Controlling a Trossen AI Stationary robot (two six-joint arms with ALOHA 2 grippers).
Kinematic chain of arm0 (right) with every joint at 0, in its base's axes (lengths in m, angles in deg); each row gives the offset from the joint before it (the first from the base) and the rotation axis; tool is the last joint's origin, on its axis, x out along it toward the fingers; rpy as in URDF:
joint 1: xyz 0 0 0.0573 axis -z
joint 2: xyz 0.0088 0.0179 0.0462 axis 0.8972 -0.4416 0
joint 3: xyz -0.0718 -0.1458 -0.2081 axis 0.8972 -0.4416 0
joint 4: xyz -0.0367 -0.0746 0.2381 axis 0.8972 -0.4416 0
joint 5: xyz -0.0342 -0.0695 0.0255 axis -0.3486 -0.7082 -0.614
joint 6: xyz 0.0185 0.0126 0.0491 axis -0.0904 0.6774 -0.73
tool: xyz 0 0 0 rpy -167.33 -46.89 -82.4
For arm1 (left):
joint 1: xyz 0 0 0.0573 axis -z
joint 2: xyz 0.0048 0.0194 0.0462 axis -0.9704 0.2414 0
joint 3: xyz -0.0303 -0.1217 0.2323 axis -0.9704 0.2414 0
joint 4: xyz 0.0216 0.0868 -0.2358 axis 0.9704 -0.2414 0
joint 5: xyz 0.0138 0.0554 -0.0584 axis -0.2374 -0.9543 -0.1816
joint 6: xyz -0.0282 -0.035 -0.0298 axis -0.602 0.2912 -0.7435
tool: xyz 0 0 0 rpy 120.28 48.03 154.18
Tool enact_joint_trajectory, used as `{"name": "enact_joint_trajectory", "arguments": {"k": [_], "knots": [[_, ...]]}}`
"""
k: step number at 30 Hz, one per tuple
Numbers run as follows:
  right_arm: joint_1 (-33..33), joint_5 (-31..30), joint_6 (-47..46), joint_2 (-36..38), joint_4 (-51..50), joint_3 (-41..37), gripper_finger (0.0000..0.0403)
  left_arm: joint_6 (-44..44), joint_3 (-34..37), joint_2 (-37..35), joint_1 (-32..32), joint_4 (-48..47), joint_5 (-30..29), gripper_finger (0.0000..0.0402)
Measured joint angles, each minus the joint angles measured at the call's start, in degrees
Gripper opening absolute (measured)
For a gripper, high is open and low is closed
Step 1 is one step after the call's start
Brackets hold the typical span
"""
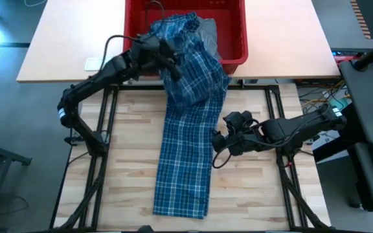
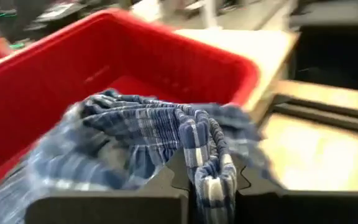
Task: Fold Laundry from Bin
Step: Fold the blue patterned pants
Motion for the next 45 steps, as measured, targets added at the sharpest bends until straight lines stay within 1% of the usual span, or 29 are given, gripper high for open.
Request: {"name": "enact_joint_trajectory", "arguments": {"k": [2,6,7,8,9,11,13,17,19,21,23,25,28,31,33,35,38,40,42,43,45], "knots": [[0.0,-0.1,0.8,0.1,0.0,0.0,0.0341,-0.2,-1.6,-0.5,0.0,-1.7,8.8,0.0002],[0.0,-0.1,2.7,0.1,0.0,0.0,0.0341,-1.6,-5.0,-1.6,1.3,-8.7,30.3,0.0002],[0.0,-0.1,3.0,0.1,0.0,0.0,0.0341,-1.9,-5.5,-1.7,2.1,-11.5,34.0,0.0002],[0.0,-0.1,3.4,0.1,0.0,0.0,0.0341,-1.7,-5.8,-1.7,3.5,-14.7,36.3,0.0001],[0.0,-0.1,4.1,0.1,0.0,0.0,0.0341,-1.2,-5.9,-1.6,5.2,-18.2,36.9,0.0001],[0.0,0.0,5.9,0.4,0.0,0.0,0.0341,0.6,-5.6,-1.4,9.6,-24.0,36.4,0.0001],[0.0,0.1,8.2,0.9,0.0,0.0,0.0341,1.3,-3.8,-1.4,14.4,-26.8,35.1,0.0001],[0.0,1.5,16.1,2.4,0.0,0.0,0.0341,-0.2,2.9,-1.3,24.5,-25.6,34.2,0.0000],[0.2,5.2,20.5,2.6,0.0,0.0,0.0341,-1.4,7.3,-0.9,29.3,-23.2,32.7,0.0000],[0.5,9.5,24.5,2.2,0.1,0.0,0.0341,-2.3,11.7,-0.4,33.4,-22.2,29.2,0.0000],[0.5,13.2,27.5,1.2,0.2,-0.2,0.0341,-4.1,15.9,-0.1,36.5,-21.1,25.1,0.0000],[0.5,17.8,29.7,-0.4,1.2,-1.0,0.0341,-7.9,19.8,-0.1,38.6,-19.3,22.7,0.0000],[-0.6,24.6,31.1,-3.4,6.1,-4.1,0.0341,-14.8,24.5,-0.4,41.0,-14.1,21.2,0.0000],[-3.6,27.1,32.5,-7.0,14.7,-7.9,0.0341,-20.2,27.7,-0.7,42.6,-10.1,17.3,0.0000],[-6.0,27.6,32.6,-10.2,20.3,-9.1,0.0341,-23.2,29.4,-0.7,42.8,-9.4,13.4,0.0000],[-8.4,27.4,30.1,-13.9,24.4,-9.0,0.0341,-26.1,30.3,-0.7,42.7,-9.6,9.6,0.0000],[-11.8,25.1,25.8,-18.8,25.5,-6.5,0.0345,-28.9,31.0,-1.7,42.7,-9.2,5.5,0.0000],[-13.6,21.5,22.4,-21.6,25.6,-4.3,0.0353,-29.2,31.0,-2.3,42.7,-8.3,4.2,0.0000],[-14.6,17.0,16.5,-24.2,25.7,-2.1,0.0362,-29.1,30.8,-2.4,42.7,-7.9,4.0,0.0000],[-14.7,15.6,13.0,-25.4,25.5,-1.2,0.0366,-28.9,30.8,-2.4,42.7,-8.0,3.7,0.0000],[-14.6,15.0,6.7,-27.5,25.4,0.5,0.0368,-27.9,30.8,-2.4,42.6,-7.3,3.4,0.0000]]}}
